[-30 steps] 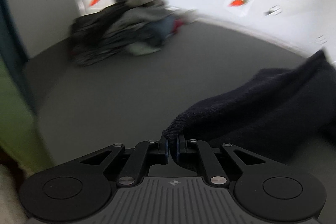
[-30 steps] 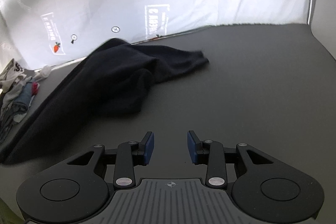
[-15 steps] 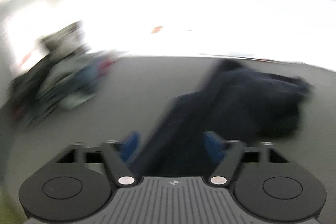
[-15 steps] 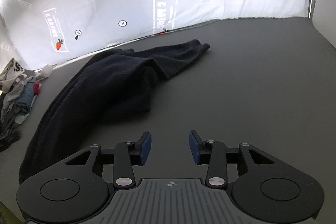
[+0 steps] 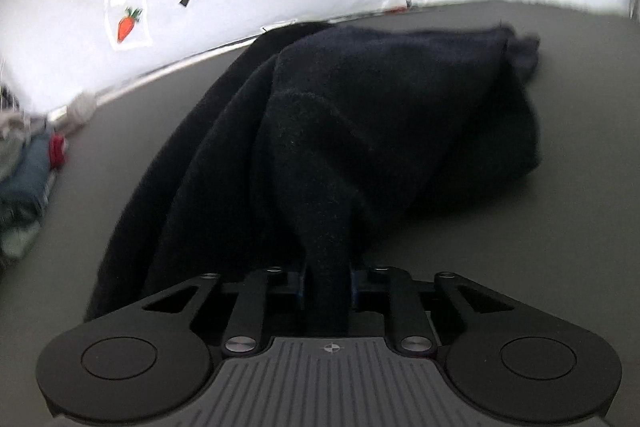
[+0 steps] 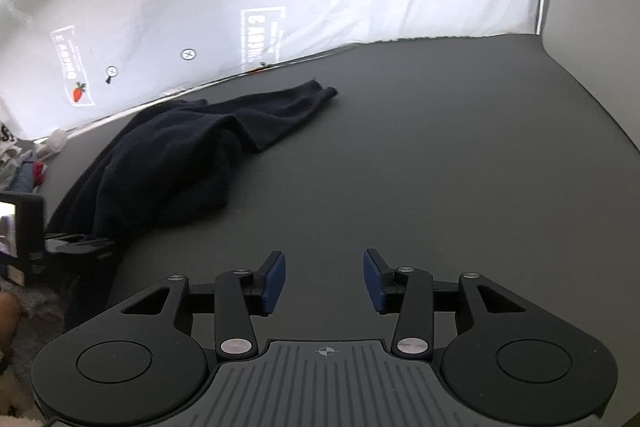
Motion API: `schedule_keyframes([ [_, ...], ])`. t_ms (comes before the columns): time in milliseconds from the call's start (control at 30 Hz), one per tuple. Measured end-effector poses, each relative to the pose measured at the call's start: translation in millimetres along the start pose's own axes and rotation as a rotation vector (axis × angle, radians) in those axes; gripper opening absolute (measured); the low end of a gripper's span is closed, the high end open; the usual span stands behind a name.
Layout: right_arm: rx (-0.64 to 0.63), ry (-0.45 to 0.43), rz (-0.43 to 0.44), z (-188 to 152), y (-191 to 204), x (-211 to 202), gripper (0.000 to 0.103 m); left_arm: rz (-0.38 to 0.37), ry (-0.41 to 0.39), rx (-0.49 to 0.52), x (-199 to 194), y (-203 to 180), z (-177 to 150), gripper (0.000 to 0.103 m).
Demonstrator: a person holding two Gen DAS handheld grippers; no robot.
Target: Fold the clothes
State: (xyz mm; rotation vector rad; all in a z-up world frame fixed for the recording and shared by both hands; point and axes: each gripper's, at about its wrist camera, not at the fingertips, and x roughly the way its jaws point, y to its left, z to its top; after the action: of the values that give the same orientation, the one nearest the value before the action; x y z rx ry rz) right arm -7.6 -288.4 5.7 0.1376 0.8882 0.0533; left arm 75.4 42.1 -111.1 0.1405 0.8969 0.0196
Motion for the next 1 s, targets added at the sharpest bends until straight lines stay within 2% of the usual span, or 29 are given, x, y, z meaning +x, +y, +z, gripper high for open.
schedule_keyframes([
  [100,0.025,0.009,0.009,2.5,-14.4,1.5,0.055,-0.153,-0.026,0.046,-37.8,-19.7,-1.2,0.015],
  [167,0.047,0.021,0.029,5.6,-22.2,6.6,0.055,-0.282,-0.021,0.032,-57.7,-32.1,-1.8,0.015],
  [300,0.048,0.032,0.071,12.3,-26.3,16.8,0.055,-0.443,0.017,0.028,-77.6,-58.8,-12.0,0.014],
  [333,0.043,0.033,0.081,12.9,-25.1,18.5,0.055,-0.503,0.036,0.031,-78.8,-65.3,-15.9,0.015],
  [367,0.039,0.036,0.094,13.3,-23.7,19.8,0.055,-0.610,0.058,0.052,-83.1,-75.8,-21.8,0.015],
  [400,0.037,0.040,0.109,13.4,-22.2,20.9,0.055,-0.659,0.058,0.093,-89.1,-84.7,-25.0,0.018],
  [467,0.032,0.047,0.140,13.3,-18.7,22.3,0.055,-0.577,0.012,0.177,-100.7,-91.0,-25.9,0.020],
  [533,0.024,0.048,0.166,11.6,-14.2,20.5,0.055,-0.490,-0.032,0.166,-108.6,-81.4,-24.6,0.027],
  [567,0.017,0.049,0.184,9.6,-10.3,19.3,0.055,-0.450,-0.044,0.103,-109.7,-66.1,-24.3,0.030],
  [600,0.010,0.050,0.196,7.8,-7.4,18.4,0.055,-0.394,-0.059,0.012,-110.7,-44.0,-24.3,0.038],
  [633,0.002,0.056,0.211,5.6,-3.7,18.1,0.055,-0.365,-0.065,-0.034,-110.9,-32.5,-24.0,0.047],
  [700,-0.007,0.079,0.242,0.5,6.6,19.4,0.058,-0.242,-0.066,-0.199,-107.4,13.5,-29.4,0.048],
  [800,-0.006,0.105,0.283,-4.5,26.1,24.4,0.059,-0.118,-0.045,-0.334,-98.6,68.8,-40.4,0.048],
  [867,-0.017,0.117,0.312,-6.3,41.8,30.2,0.061,-0.077,-0.035,-0.360,-93.0,95.4,-40.8,0.049],
  [900,-0.023,0.118,0.320,-6.6,47.5,32.6,0.064,-0.058,-0.023,-0.353,-85.5,113.7,-41.6,0.052],
  [1000,-0.049,0.099,0.334,-3.5,78.2,48.3,0.069,-0.070,-0.006,-0.305,-73.0,130.7,-42.8,0.059],
])
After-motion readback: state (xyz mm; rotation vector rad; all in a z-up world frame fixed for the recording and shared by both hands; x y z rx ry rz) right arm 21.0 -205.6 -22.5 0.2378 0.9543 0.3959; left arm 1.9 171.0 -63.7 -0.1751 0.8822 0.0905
